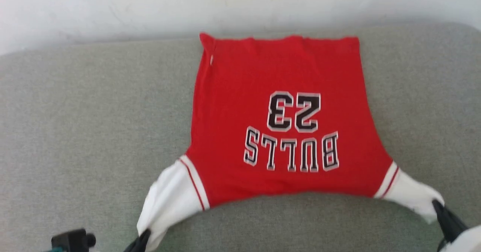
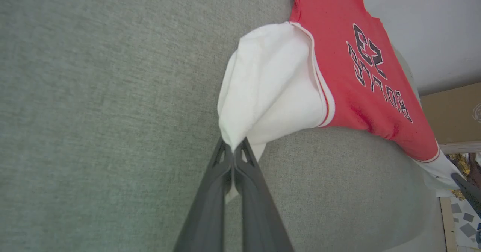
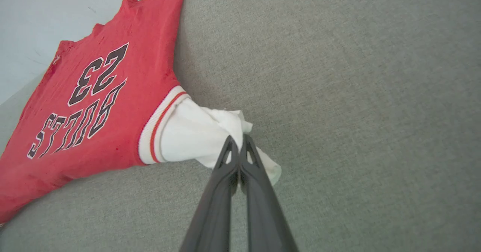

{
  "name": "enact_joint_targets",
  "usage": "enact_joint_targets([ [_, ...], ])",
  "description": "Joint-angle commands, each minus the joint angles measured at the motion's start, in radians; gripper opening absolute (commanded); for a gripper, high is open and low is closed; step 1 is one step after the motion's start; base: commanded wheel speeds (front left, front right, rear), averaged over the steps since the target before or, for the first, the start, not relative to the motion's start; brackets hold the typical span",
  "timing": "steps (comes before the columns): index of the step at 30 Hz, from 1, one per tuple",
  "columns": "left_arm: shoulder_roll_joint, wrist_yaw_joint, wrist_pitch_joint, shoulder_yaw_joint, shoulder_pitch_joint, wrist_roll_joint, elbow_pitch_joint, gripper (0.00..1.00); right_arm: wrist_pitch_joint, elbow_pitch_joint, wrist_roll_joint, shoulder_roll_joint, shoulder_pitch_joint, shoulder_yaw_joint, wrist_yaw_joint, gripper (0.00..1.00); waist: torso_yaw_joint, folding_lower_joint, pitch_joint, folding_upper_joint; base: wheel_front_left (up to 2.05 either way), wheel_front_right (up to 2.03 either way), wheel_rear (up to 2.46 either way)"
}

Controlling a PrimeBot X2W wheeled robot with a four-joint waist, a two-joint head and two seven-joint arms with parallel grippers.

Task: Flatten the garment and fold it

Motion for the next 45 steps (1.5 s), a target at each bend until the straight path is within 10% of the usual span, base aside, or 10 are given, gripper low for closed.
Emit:
enact_joint_targets([
  [1,0.008,-0.002,0.007,0.009,0.032,-0.008,-0.011,0.0,0.018,-0.006,0.011,0.002,0.03,-0.007,-0.001,0.0,0.002,0.0002,-0.041,0.0,0.0,0.0,0.0],
  [15,-0.009,0.024,0.026,0.029,0.18,-0.047,-0.135,0.0,0.139,-0.044,0.047,0.002,0.19,-0.061,-0.001,0.0,0.005,0.0002,-0.139,0.0,0.0,0.0,0.0],
  [18,-0.015,0.022,0.009,0.016,0.149,-0.031,-0.149,0.0,0.12,-0.031,0.03,0.002,0.174,-0.052,-0.001,0.46,0.007,0.0002,-0.144,0.0,0.0,0.0,0.0],
  [19,-0.016,0.022,0.001,0.013,0.138,-0.024,-0.151,0.0,0.116,-0.028,0.015,0.002,0.165,-0.049,-0.001,1.0,0.006,0.0002,-0.145,0.0,0.0,0.0,0.0],
  [33,-0.028,-0.012,-0.075,-0.056,-0.022,0.041,-0.177,0.0,0.029,-0.255,-0.205,-0.123,-0.384,0.088,-0.001,1.0,0.041,0.0002,0.046,0.0,0.0,0.0,0.0],
  [45,-0.017,-0.049,-0.109,-0.123,-0.152,0.056,-0.148,0.0,0.14,0.14,-0.383,-0.177,-0.822,0.148,-0.001,1.0,0.15,0.0002,0.263,0.0,0.0,0.0,0.0],
])
